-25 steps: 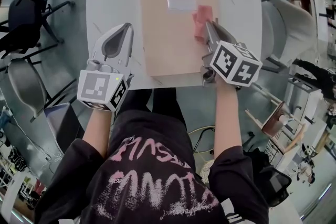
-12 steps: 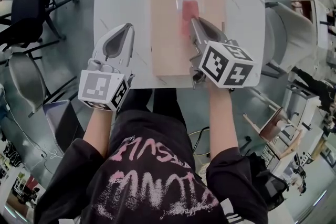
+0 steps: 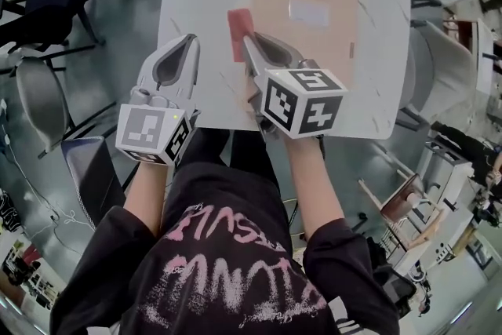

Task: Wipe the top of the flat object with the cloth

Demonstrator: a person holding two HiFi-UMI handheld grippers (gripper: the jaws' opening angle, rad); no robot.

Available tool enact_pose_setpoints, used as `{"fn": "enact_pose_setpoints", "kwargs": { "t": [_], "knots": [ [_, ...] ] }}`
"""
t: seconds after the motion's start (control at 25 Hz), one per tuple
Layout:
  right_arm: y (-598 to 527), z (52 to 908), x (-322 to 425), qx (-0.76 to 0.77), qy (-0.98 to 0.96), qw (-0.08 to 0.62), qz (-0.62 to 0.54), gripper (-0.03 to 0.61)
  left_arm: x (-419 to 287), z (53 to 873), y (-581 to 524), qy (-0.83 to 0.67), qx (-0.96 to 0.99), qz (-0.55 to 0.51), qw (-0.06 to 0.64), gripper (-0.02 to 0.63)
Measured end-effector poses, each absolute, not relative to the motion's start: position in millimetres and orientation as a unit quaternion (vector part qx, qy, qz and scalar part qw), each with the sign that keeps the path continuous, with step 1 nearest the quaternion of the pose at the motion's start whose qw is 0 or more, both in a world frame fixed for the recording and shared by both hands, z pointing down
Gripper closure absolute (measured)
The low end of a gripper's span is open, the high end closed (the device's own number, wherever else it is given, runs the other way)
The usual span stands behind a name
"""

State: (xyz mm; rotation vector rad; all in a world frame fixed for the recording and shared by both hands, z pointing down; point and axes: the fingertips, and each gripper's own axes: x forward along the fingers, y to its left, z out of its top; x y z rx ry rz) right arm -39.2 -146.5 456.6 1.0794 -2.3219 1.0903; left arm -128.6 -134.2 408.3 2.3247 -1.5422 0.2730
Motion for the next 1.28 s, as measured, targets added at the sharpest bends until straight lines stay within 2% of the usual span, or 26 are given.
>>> {"fn": "enact_pose_setpoints", "kwargs": {
  "t": [0.52, 1.28],
  "knots": [
    [-131, 472, -39, 0.378, -0.813, 0.192, 0.399, 0.531, -127, 413, -135, -0.538, 0.82, 0.094, 0.173, 0.614],
    [-113, 486, 72, 0.468, -0.756, 0.184, 0.418, 0.529, -60, 414, -141, -0.481, 0.854, 0.104, 0.169, 0.614]
  ]
}}
